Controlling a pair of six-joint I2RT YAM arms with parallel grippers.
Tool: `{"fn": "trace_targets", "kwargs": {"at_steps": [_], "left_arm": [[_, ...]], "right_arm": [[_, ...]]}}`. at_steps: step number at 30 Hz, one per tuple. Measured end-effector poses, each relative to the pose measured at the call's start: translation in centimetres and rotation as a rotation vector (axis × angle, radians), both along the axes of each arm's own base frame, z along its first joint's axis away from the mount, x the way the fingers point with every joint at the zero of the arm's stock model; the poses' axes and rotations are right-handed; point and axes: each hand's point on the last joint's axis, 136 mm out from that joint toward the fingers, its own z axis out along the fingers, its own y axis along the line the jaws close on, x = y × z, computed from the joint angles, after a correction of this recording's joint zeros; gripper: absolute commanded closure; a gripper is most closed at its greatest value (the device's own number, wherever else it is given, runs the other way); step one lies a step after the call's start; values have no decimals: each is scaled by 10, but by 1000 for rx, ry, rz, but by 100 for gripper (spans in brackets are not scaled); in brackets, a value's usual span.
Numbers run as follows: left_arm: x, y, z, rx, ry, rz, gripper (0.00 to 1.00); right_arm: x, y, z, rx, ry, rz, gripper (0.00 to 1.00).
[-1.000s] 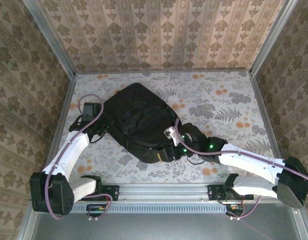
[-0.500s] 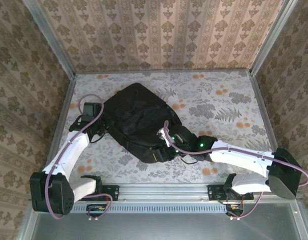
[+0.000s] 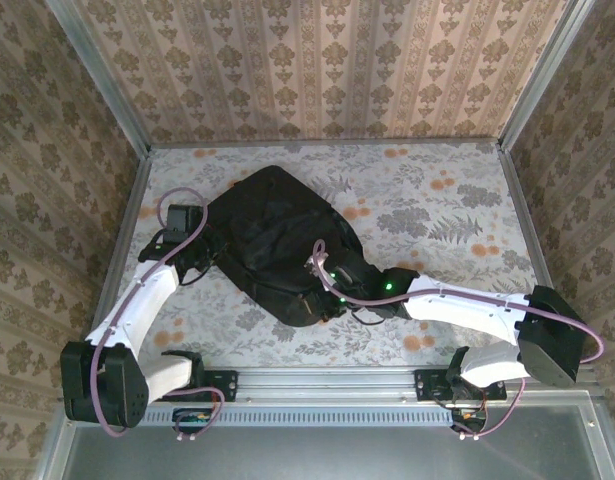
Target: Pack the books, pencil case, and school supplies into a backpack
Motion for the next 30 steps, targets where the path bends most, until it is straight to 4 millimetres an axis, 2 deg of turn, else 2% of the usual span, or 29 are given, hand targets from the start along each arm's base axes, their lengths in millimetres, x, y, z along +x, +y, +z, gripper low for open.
{"fn": "trace_targets", "kwargs": {"at_steps": [11,14,20,24,30], "left_arm": [[-1,-1,0,3,2,-4,100],[-1,-1,-1,6,5,-3,100],[-2,-1,1,8,11,15,100],[-7,-1,3,9,19,27,100],[-13,0,3,16,37,38,100]], "right_arm": [[6,-17,3,-22,-27,-93,100],[5,-22,1,-70,-35,-128,100],[1,-18,14,-189,-115,-168,100],[5,-27,17,-266,-125,-252,100],[7,-38,15,-292,-117,-325,100]]}}
